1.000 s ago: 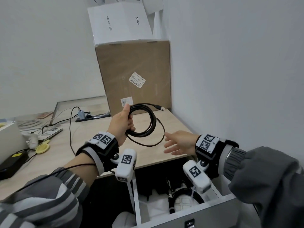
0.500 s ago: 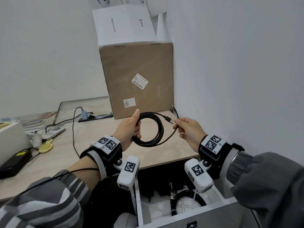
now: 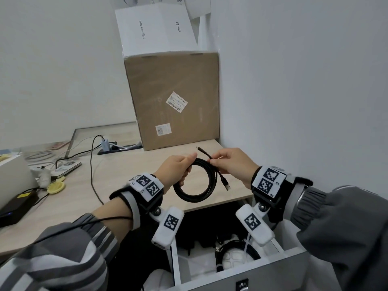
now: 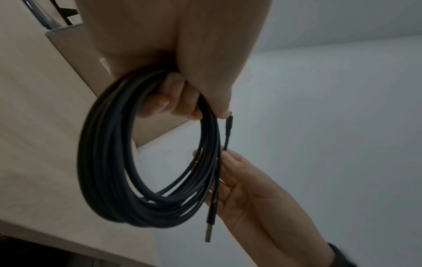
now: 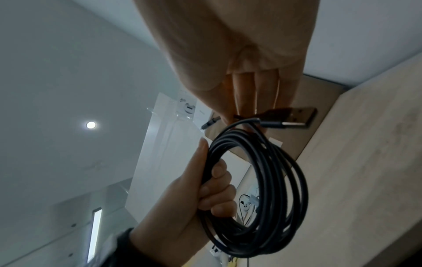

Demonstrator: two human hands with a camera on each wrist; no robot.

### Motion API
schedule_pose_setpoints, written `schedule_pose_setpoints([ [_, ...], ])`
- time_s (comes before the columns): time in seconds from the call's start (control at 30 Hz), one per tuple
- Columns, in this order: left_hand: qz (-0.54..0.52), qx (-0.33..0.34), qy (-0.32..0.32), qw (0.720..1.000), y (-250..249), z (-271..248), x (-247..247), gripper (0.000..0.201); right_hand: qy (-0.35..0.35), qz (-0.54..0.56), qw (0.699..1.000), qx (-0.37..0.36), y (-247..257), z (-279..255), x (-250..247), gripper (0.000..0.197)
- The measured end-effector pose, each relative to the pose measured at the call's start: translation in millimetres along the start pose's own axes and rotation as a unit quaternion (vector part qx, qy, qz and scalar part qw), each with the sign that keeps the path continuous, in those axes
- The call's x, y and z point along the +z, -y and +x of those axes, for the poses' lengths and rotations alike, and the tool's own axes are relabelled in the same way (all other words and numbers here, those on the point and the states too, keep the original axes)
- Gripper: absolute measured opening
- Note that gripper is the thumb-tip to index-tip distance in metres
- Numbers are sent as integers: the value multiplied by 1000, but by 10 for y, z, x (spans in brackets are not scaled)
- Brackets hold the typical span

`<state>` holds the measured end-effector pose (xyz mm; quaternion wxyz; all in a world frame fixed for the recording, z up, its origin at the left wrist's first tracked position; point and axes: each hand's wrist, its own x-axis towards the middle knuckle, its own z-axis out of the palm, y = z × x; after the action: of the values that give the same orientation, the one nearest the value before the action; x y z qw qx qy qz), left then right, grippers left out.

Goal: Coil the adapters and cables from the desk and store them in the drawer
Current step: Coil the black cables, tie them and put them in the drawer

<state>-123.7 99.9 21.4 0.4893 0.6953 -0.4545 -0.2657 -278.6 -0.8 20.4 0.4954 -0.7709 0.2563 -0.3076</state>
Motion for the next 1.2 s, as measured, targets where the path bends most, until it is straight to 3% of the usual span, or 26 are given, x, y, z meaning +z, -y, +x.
schedule_pose_setpoints([
  [0.23, 23, -2, -5, 1000, 19, 0, 32, 51, -14, -141, 988, -61, 28, -13, 47, 17],
  [0.43, 22, -28, -62, 997, 55, 16, 59, 54, -6, -221, 972, -84, 71, 4, 115, 19],
  [0.6, -36, -44, -61, 997, 74, 5, 49, 39, 33, -180, 980, -77, -30, 14, 124, 24],
  [0.73, -115, -44, -75, 990, 78, -14, 42, 37, 121, -59, 991, 12, -120, -62, 164, 24],
  [0.8, -157, -47, -68, 984, 86, -34, 67, 36, 135, -19, 990, 35, -179, -88, 207, 22],
  [0.87, -196, -51, -52, 978, 119, -46, 101, 36, 105, 8, 994, 18, -208, -90, 254, 17],
  [1.03, -277, -76, 23, 958, 189, -60, 125, 35, 32, -91, 993, -67, -255, -32, 243, 19],
  [1.2, -177, -97, 93, 975, 169, -93, 34, 39, 46, -129, 987, -86, -265, -28, 159, 17],
])
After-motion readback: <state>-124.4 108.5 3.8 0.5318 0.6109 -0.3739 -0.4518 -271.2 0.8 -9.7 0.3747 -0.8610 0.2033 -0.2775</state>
